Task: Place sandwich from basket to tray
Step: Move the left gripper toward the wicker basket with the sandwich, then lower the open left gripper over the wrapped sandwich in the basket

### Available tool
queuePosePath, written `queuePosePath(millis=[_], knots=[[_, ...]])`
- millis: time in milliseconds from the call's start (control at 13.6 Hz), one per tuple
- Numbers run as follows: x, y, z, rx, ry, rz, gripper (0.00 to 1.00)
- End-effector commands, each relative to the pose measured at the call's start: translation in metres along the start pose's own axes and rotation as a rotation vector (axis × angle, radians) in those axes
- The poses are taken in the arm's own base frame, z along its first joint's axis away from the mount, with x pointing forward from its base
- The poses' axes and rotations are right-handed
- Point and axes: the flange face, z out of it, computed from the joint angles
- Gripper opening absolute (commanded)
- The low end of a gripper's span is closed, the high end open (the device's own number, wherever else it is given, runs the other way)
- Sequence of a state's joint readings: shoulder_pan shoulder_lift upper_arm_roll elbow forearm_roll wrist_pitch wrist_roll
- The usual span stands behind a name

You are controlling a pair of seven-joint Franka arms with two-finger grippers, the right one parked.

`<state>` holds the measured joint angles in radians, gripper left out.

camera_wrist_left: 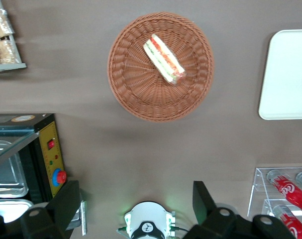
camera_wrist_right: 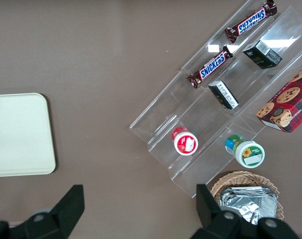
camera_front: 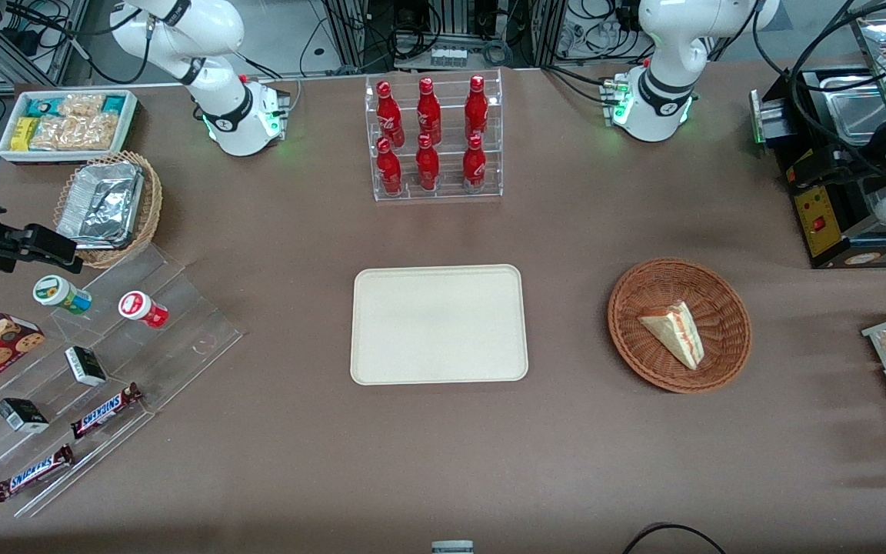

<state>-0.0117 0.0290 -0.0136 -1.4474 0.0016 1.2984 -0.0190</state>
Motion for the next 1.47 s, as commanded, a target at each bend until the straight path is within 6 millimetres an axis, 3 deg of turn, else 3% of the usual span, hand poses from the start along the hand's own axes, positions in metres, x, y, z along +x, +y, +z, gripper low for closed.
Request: queuePosePath(millis=[0,221,295,442,737,1105,1400], knots=[[-0.001,-0.002,-0.006,-0.006,0.020,0.007,1.00],[0.012,-0.003,0.008,0.000,0.002,0.001,1.00],[0.023,-0.003,0.021,0.000,-0.012,-0.023,1.00],[0.046,0.001,0.062,0.009,-0.024,-0.163,1.00],[0.072,0.031,0.156,0.020,0.021,-0.488,1.00],[0.093,0.037,0.229,-0.013,0.083,-0.770,1.00],[0.096,0.059,0.287,-0.032,0.117,-0.803,1.00]])
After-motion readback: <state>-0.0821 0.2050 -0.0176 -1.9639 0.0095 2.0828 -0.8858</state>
